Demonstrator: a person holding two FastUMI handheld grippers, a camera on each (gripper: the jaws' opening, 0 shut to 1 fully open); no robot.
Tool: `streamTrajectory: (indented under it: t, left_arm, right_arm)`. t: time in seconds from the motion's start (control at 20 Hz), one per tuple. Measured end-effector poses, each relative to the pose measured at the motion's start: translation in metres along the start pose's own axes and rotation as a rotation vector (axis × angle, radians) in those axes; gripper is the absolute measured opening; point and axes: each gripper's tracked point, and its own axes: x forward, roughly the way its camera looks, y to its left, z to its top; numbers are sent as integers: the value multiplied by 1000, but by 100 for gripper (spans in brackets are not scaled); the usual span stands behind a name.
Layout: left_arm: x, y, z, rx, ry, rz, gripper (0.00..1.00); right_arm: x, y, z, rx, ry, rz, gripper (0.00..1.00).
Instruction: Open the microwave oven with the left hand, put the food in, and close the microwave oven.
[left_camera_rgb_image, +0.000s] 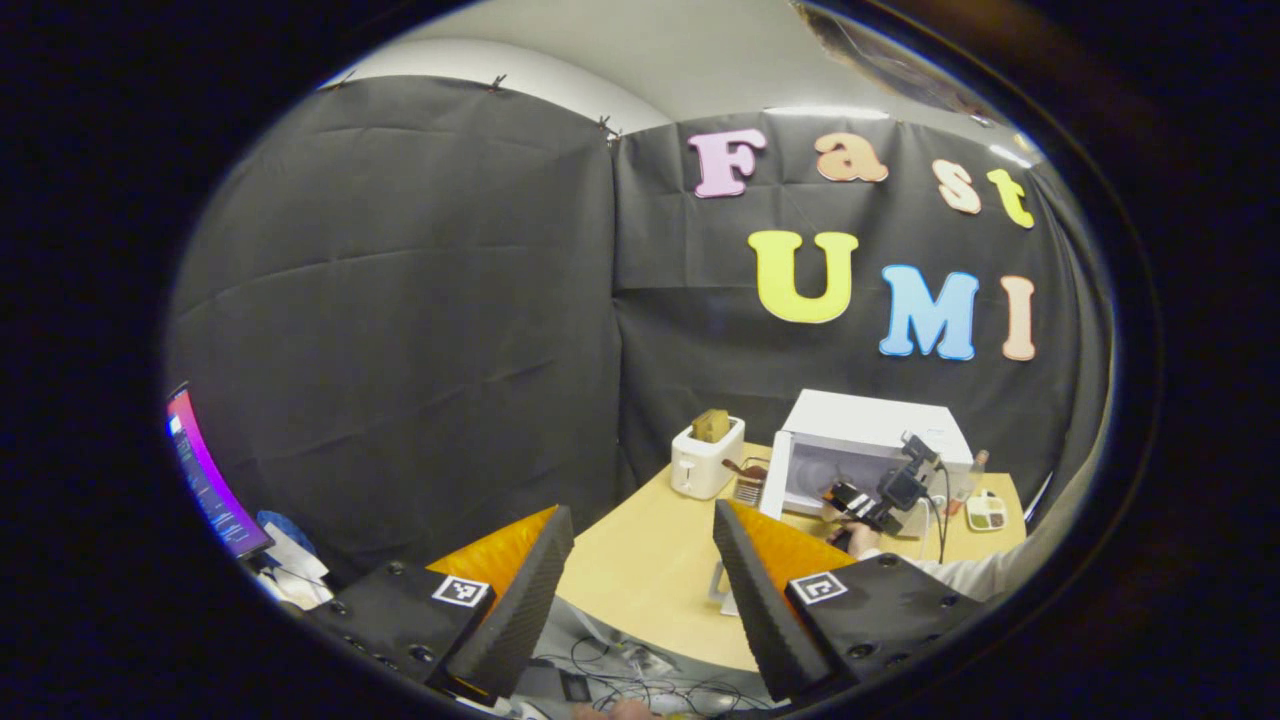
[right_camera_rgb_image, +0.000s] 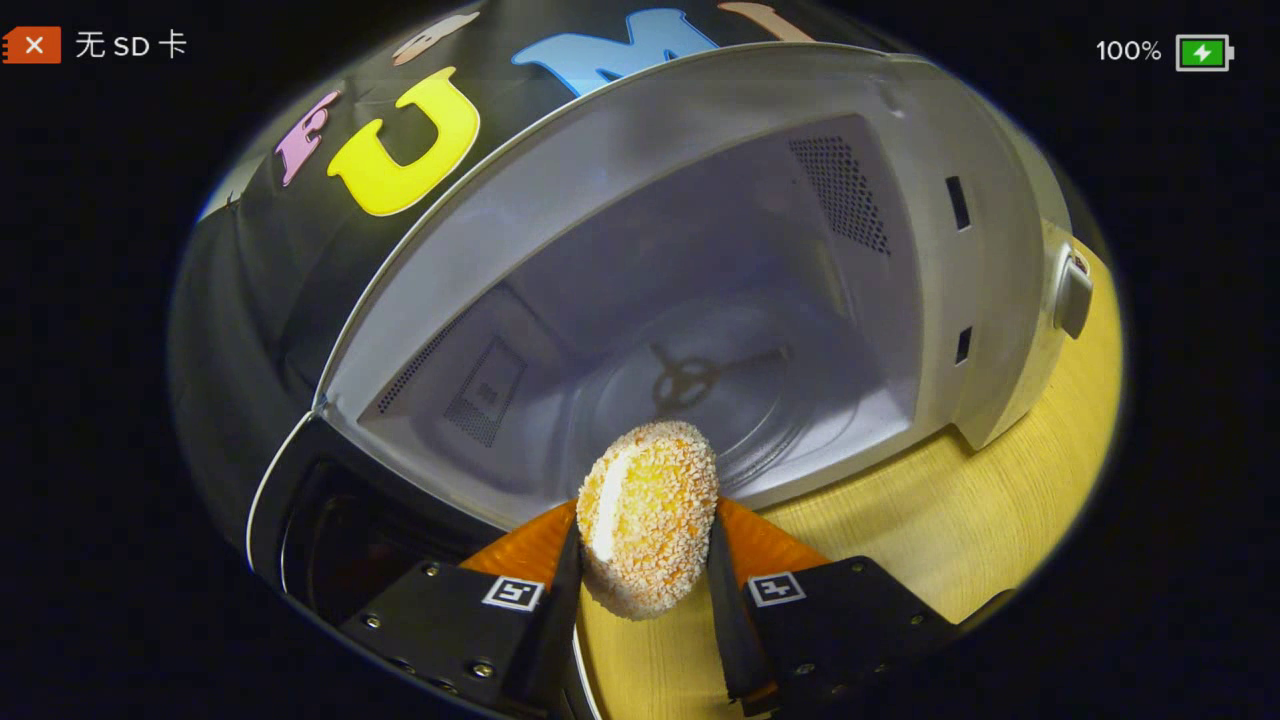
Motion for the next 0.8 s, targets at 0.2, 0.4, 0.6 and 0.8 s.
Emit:
streamTrajectory:
  t: [0.2,0.4,0.6,0.8]
  left_arm:
    - [6,1,-9,14,38,4,93]
    - [12,6,-14,-6,57,8,93]
    - [14,11,-19,5,70,16,93]
    - [15,14,-24,8,80,22,94]
  right_arm:
    - [24,-1,14,-12,-46,-25,59]
    - [42,-10,24,2,-108,-71,59]
    - [53,-14,34,11,-170,-81,66]
    - [56,-15,34,102,-209,-47,71]
